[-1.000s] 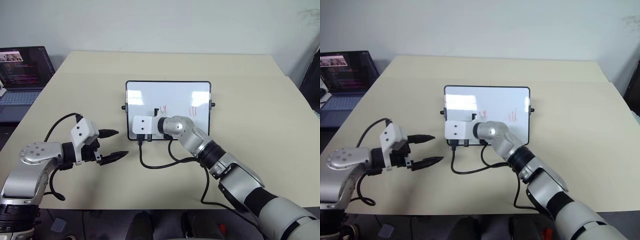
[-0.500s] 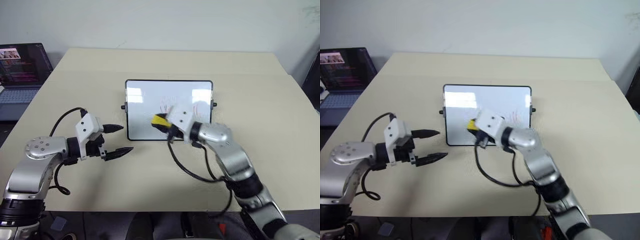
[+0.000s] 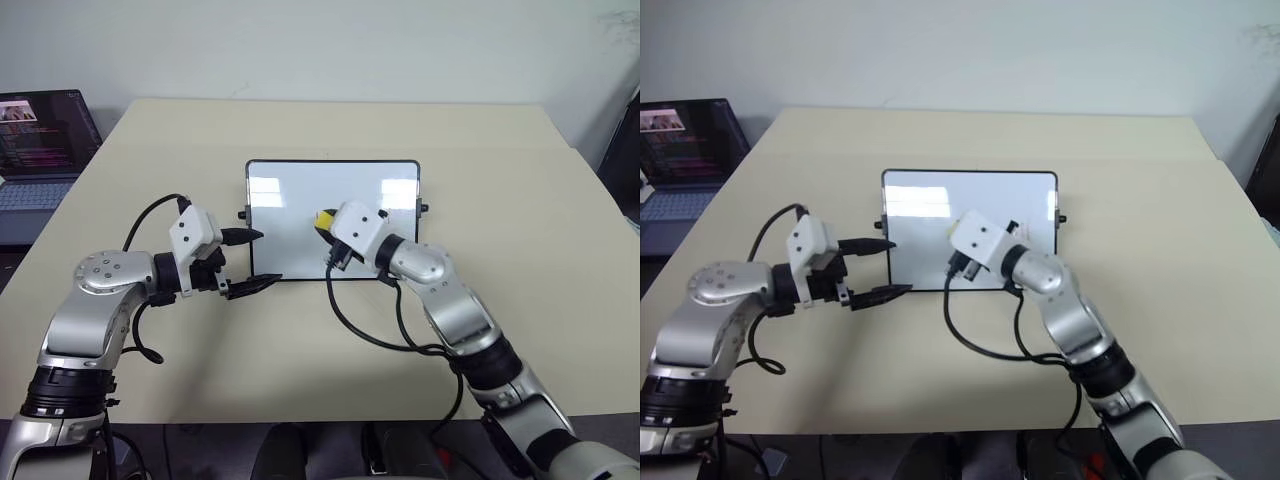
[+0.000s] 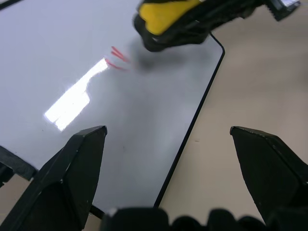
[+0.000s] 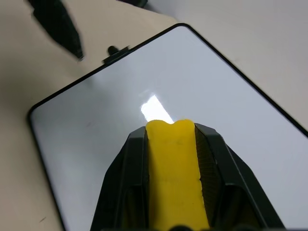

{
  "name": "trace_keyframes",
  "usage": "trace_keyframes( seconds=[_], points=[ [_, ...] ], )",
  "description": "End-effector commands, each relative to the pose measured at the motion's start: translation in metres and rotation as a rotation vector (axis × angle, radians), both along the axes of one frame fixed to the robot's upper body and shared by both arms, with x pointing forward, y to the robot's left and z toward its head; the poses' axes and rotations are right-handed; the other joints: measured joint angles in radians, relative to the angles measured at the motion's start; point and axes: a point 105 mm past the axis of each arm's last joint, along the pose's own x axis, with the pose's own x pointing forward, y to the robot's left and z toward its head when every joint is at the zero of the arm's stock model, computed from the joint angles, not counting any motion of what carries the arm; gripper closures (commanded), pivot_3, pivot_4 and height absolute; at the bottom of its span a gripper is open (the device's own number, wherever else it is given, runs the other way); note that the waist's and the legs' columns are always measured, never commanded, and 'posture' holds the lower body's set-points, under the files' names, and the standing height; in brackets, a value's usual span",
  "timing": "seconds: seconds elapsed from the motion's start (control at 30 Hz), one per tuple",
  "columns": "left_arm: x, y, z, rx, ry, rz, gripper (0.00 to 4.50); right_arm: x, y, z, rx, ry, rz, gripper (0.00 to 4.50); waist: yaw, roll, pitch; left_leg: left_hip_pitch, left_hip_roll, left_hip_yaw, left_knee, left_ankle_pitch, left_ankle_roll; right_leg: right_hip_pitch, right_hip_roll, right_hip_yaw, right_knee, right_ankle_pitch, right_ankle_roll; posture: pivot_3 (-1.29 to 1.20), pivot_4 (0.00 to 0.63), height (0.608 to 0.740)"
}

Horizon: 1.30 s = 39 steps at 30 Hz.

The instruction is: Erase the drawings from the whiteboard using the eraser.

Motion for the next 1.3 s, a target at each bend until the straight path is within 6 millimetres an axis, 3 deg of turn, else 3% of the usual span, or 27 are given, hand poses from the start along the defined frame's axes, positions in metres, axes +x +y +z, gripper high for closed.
trace_keyframes(
  seconds=[0.03,0.13,0.17,0.23,0.33,0.43,0.57,0.63,0.73,0.87,0.97,1.13,1.3],
  points=[
    [0.000,0.003,0.007,0.016,-0.039,0.000,0.00,0.021,0.000,0.015,0.035,-0.086,-0.070,3.51,0.002,0.000,0.000,0.000,0.000,0.000,0.000,0.000,0.000,0.000,0.000,0.000,-0.001,0.000,0.000,0.00,0.150,0.740],
    [-0.003,0.004,0.007,0.018,-0.035,0.004,0.00,0.034,-0.001,0.006,0.016,-0.063,-0.097,3.51,0.003,0.000,0.000,-0.001,0.000,0.000,0.000,0.000,0.000,0.000,-0.002,0.000,-0.001,0.000,0.000,0.00,0.150,0.740],
    [-0.004,0.005,0.006,0.019,-0.034,0.006,0.00,0.036,-0.002,-0.005,-0.014,-0.014,-0.092,3.51,0.003,0.000,0.000,-0.001,-0.001,0.000,0.000,0.000,0.000,0.000,-0.003,0.000,-0.002,0.000,0.000,0.00,0.150,0.740],
    [-0.005,0.006,0.005,0.017,-0.033,0.013,0.00,0.032,-0.005,-0.029,-0.090,0.094,-0.057,3.51,0.004,0.000,0.000,-0.002,-0.001,0.000,0.000,0.000,0.000,0.000,-0.003,0.000,-0.002,0.000,0.000,0.00,0.150,0.740],
    [-0.008,0.007,0.004,0.015,-0.029,0.023,0.00,0.018,-0.004,-0.049,-0.162,0.191,0.027,3.51,0.004,-0.001,-0.001,0.000,-0.001,0.000,0.000,0.000,0.000,0.001,-0.003,0.000,-0.002,0.000,0.000,0.00,0.150,0.740],
    [-0.011,0.007,0.002,0.016,-0.022,0.025,0.00,0.026,-0.008,-0.038,-0.154,0.105,-0.027,3.51,0.004,-0.001,-0.001,0.001,-0.001,0.000,0.001,0.000,0.000,0.002,-0.003,0.000,0.001,0.000,0.000,0.00,0.150,0.740],
    [-0.011,0.006,0.001,0.013,-0.016,0.021,0.00,0.047,-0.015,-0.006,-0.091,-0.053,-0.153,3.51,0.003,-0.001,-0.001,0.005,-0.002,0.000,0.005,0.000,0.000,0.002,-0.003,0.001,0.011,0.000,0.000,0.00,0.150,0.740],
    [-0.011,0.005,0.002,0.011,-0.015,0.018,0.00,0.050,-0.018,-0.008,-0.101,-0.054,-0.166,3.51,0.004,-0.001,-0.001,0.005,-0.001,0.000,0.008,0.000,0.001,0.002,-0.003,0.000,0.013,0.000,0.000,0.00,0.150,0.740],
    [-0.011,0.004,0.001,0.009,-0.014,0.015,0.00,0.040,-0.021,-0.038,-0.185,0.078,-0.103,3.51,0.005,-0.001,-0.001,0.004,-0.001,0.000,0.011,0.000,0.001,0.002,-0.003,-0.001,0.014,0.000,0.000,0.00,0.150,0.740],
    [-0.011,0.003,0.001,0.007,-0.011,0.013,0.00,0.024,-0.018,-0.058,-0.255,0.168,-0.016,3.51,0.004,-0.001,-0.001,0.004,-0.001,0.000,0.012,0.000,0.001,0.003,-0.003,0.000,0.014,0.000,0.000,0.00,0.150,0.740],
    [-0.011,0.003,0.001,0.007,-0.010,0.011,0.00,0.031,-0.018,-0.047,-0.245,0.093,-0.059,3.51,0.004,-0.001,-0.001,0.004,-0.001,-0.001,0.014,0.000,0.001,0.003,-0.002,0.000,0.016,0.000,0.000,0.00,0.150,0.740],
    [-0.011,0.003,0.001,0.010,-0.010,0.007,0.00,0.052,-0.021,0.003,-0.082,-0.119,-0.190,3.51,0.003,-0.001,0.000,0.004,-0.001,0.000,0.015,0.001,0.002,0.002,-0.001,0.001,0.016,0.000,0.000,0.00,0.150,0.740],
    [-0.011,0.001,0.001,0.007,-0.010,0.004,0.00,0.042,-0.012,-0.022,-0.143,0.002,-0.094,3.51,0.004,-0.001,-0.001,0.002,-0.001,0.000,0.015,0.001,0.002,0.002,-0.002,0.000,0.015,0.001,-0.001,0.00,0.150,0.740]
  ],
)
